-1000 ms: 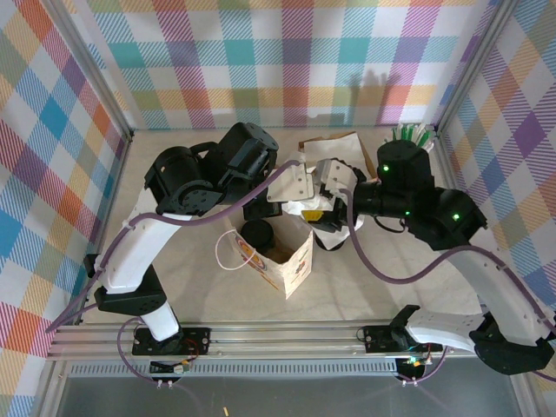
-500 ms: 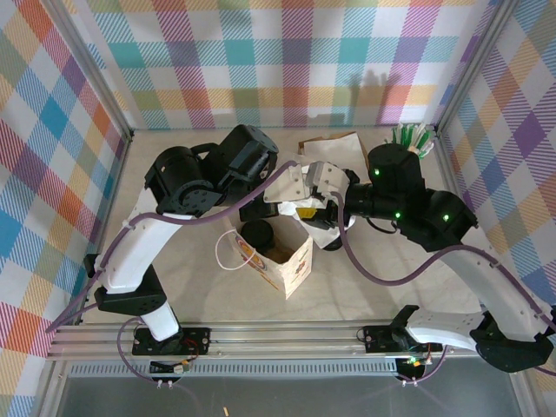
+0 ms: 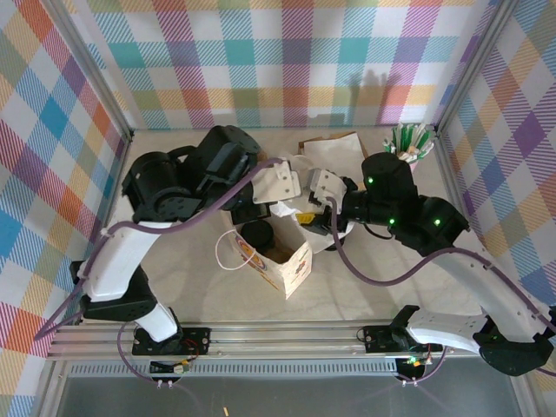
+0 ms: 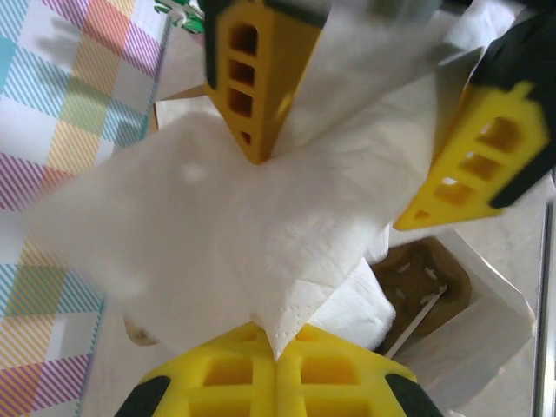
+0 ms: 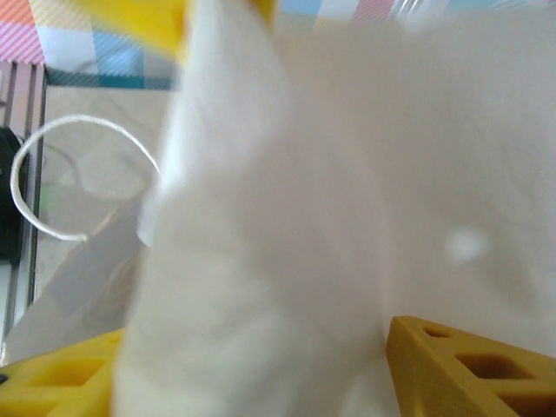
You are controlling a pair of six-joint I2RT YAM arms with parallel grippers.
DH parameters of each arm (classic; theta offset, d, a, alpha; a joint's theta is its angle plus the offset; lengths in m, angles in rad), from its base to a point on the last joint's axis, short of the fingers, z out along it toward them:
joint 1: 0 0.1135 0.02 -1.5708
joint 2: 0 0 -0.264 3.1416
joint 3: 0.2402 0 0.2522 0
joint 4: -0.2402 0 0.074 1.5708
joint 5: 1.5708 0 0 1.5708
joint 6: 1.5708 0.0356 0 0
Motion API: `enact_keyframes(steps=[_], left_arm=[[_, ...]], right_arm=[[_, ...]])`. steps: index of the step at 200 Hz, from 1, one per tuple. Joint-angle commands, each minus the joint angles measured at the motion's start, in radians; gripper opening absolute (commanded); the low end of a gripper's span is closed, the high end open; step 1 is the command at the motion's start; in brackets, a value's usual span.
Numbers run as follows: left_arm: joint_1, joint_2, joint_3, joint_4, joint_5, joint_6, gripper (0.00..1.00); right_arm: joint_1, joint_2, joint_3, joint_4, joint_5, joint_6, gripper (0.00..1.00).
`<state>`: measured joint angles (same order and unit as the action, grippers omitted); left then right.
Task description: Pack the takeout coffee
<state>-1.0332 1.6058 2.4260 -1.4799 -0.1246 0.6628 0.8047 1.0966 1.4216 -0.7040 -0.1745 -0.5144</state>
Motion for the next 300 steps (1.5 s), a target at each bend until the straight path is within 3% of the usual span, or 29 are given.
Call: enact_keyframes(steps=[1,66,85,108,120,137,142,150,154,237,300], left_arm=[[-0.011,-0.043,-0.031,0.023,0.023,-0.026,0.0],[-0.011,-0.065,-0.045,0.006,-0.021,-0.052,0.0],[-0.011,-0.074,-0.046,0.011,-0.036,-0.059,0.0],[-0.011,-0.082,-0.045,0.031,-0.048,-0.063,0.02],[-0.011,-0.087,-0.044,0.046,-0.045,-0.065,0.18],[-0.01,-0.094,-0.031,0.069,-0.023,-0.07,0.61],[-0.011,-0.096,-0.021,0.074,-0.009,-0.073,0.8],[-0.011,-0.098,-0.011,0.084,0.016,-0.076,0.96],[-0.011,-0.102,-0.009,0.091,0.027,-0.076,1.0],[-0.011,-0.07,0.01,0.103,0.231,-0.055,0.97],[-0.016,-0.107,-0.083,0.251,0.353,-0.085,0.96]], right_arm=[[0.005,-0.023,-0.022,0.016,0.011,0.024,0.66],[0.005,-0.016,0.032,-0.014,-0.006,0.052,0.35],[0.005,-0.007,0.057,-0.041,-0.023,0.048,0.19],[0.005,0.006,0.09,-0.072,-0.04,0.032,0.09],[0.005,0.011,0.105,-0.085,-0.043,0.021,0.03],[0.005,0.014,0.118,-0.096,-0.049,0.007,0.0],[0.005,0.015,0.12,-0.098,-0.05,0.002,0.0],[0.005,0.017,0.122,-0.106,-0.052,-0.006,0.0],[0.005,0.017,0.124,-0.108,-0.054,-0.009,0.0],[0.005,0.025,0.152,-0.152,-0.109,-0.014,0.0],[0.004,0.036,0.171,-0.163,-0.128,0.014,0.0]])
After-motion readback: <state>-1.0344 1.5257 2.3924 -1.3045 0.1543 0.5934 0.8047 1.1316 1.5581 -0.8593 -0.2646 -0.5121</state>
